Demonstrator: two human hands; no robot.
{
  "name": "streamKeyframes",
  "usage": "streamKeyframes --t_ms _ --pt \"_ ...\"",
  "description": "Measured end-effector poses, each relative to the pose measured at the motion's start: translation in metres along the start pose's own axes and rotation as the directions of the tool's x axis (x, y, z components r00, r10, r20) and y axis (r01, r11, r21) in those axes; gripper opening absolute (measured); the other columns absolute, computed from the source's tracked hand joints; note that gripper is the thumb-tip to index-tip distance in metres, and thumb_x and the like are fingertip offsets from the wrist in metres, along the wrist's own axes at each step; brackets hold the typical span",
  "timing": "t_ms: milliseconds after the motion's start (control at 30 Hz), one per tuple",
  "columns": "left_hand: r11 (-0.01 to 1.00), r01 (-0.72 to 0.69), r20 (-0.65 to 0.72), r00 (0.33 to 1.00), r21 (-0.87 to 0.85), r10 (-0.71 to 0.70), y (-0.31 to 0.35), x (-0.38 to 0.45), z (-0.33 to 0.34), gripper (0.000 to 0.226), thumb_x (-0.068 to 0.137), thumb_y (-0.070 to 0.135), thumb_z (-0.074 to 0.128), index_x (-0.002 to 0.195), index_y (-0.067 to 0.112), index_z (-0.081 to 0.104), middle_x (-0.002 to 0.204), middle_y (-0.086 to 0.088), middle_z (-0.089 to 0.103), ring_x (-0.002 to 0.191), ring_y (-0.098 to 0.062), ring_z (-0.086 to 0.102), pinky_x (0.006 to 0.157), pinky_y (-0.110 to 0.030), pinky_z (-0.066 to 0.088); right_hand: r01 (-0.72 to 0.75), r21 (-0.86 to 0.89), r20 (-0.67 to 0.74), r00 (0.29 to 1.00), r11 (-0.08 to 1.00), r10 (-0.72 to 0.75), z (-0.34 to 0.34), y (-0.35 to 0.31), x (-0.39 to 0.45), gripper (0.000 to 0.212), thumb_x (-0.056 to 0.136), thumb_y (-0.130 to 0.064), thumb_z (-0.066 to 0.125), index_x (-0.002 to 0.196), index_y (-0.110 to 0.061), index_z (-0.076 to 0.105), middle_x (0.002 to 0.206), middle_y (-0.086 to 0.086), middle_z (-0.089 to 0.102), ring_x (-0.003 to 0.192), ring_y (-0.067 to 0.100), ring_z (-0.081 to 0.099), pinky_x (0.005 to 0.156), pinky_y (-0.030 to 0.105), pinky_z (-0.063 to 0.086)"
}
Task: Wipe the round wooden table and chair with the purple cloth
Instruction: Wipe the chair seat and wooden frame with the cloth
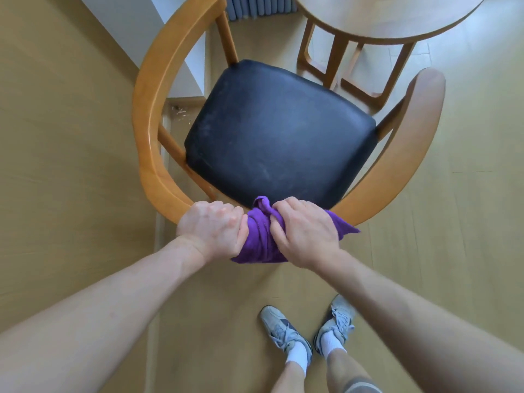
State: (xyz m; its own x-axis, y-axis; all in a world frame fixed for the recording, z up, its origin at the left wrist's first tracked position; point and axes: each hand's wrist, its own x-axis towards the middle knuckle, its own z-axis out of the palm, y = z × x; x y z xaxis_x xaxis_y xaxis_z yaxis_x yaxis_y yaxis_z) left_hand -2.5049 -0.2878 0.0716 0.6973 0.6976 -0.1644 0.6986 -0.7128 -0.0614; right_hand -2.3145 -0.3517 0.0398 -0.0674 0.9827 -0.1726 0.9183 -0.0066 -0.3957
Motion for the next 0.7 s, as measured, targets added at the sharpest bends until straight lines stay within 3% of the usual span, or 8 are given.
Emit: streamKeyframes --t_ms 67,133,233,333,400,500,633,700 --pt "1.000 -0.002 -0.031 1.000 -0.005 0.002 -0.001 -0.001 0.001 0.048 0.096 0.033 0.033 0.069 0.013 0.067 0.064 -0.006 0.066 0.055 -0.028 0.062 0.050 -0.030 0.045 0.201 -0.033 0.194 0.962 0.979 -0.191 -0.019 0.036 0.005 0.050 0.098 -0.051 0.022 0.108 -0.021 0.062 0.100 -0.004 0.064 0.090 0.022 0.062 0.080 0.036 0.047" --pt "1.000 -0.012 -0.036 0.999 -0.011 0.011 -0.003 -0.001 0.002 0.054 0.096 0.037 0.027 0.068 0.013 0.067 0.061 -0.005 0.065 0.049 -0.025 0.060 0.048 -0.027 0.044 0.208 -0.075 0.230 0.955 0.975 -0.186 -0.030 0.064 0.013 0.050 0.096 -0.054 0.023 0.107 -0.024 0.062 0.099 -0.006 0.065 0.091 0.020 0.063 0.077 0.035 0.047" --pt "0.999 -0.008 -0.052 0.999 -0.037 0.006 -0.005 -0.001 0.003 0.056 0.096 0.038 0.025 0.067 0.014 0.066 0.060 -0.004 0.064 0.048 -0.024 0.059 0.047 -0.027 0.045 0.000 -0.114 0.026 1.000 0.993 0.003 -0.022 0.058 0.011 0.037 0.093 -0.047 0.038 0.090 -0.021 0.065 0.084 -0.005 0.065 0.081 0.024 0.062 0.073 0.034 0.043" --pt "0.999 -0.017 -0.057 0.998 -0.045 0.014 -0.003 -0.001 0.002 0.055 0.095 0.038 0.024 0.069 0.015 0.066 0.062 -0.004 0.065 0.051 -0.025 0.061 0.049 -0.029 0.046 -0.275 0.088 -0.226 0.931 0.957 0.288 -0.001 0.014 -0.002 0.023 0.088 -0.035 0.054 0.084 -0.017 0.066 0.084 -0.001 0.068 0.083 0.025 0.058 0.088 0.036 0.045" --pt "0.999 -0.013 -0.055 0.998 -0.037 0.010 -0.002 -0.001 0.000 0.052 0.095 0.036 0.027 0.069 0.015 0.066 0.063 -0.004 0.065 0.053 -0.026 0.062 0.050 -0.029 0.047 -0.320 0.197 -0.275 0.890 0.927 0.365 0.011 -0.015 -0.006 0.021 0.087 -0.032 0.052 0.082 -0.016 0.064 0.083 -0.001 0.067 0.083 0.025 0.056 0.092 0.039 0.045" --pt "0.999 -0.002 -0.061 0.998 -0.047 -0.001 -0.003 0.001 -0.003 0.049 0.093 0.032 0.030 0.063 0.012 0.064 0.058 -0.007 0.064 0.049 -0.030 0.060 0.049 -0.030 0.045 -0.354 0.249 -0.200 0.892 0.901 0.406 0.014 -0.035 0.001 0.026 0.091 -0.035 0.045 0.086 -0.021 0.066 0.089 -0.005 0.070 0.086 0.020 0.059 0.098 0.038 0.043" --pt "0.998 0.006 -0.026 1.000 -0.056 -0.008 -0.002 0.002 -0.004 0.045 0.092 0.030 0.034 0.061 0.011 0.061 0.056 -0.008 0.062 0.047 -0.031 0.058 0.047 -0.032 0.044 -0.170 0.516 -0.016 0.978 0.840 0.208 -0.010 -0.011 0.000 0.037 0.101 -0.035 0.036 0.101 -0.023 0.070 0.099 -0.009 0.073 0.093 0.010 0.061 0.092 0.025 0.043" --pt "0.998 0.018 -0.026 0.999 -0.058 -0.020 -0.001 0.002 -0.005 0.045 0.092 0.029 0.034 0.061 0.011 0.060 0.057 -0.008 0.061 0.048 -0.032 0.057 0.047 -0.033 0.044 -0.034 0.526 0.022 0.999 0.850 0.027 -0.028 0.020 -0.001 0.033 0.102 -0.029 0.041 0.111 -0.019 0.071 0.112 -0.008 0.072 0.107 0.010 0.060 0.097 0.018 0.041"
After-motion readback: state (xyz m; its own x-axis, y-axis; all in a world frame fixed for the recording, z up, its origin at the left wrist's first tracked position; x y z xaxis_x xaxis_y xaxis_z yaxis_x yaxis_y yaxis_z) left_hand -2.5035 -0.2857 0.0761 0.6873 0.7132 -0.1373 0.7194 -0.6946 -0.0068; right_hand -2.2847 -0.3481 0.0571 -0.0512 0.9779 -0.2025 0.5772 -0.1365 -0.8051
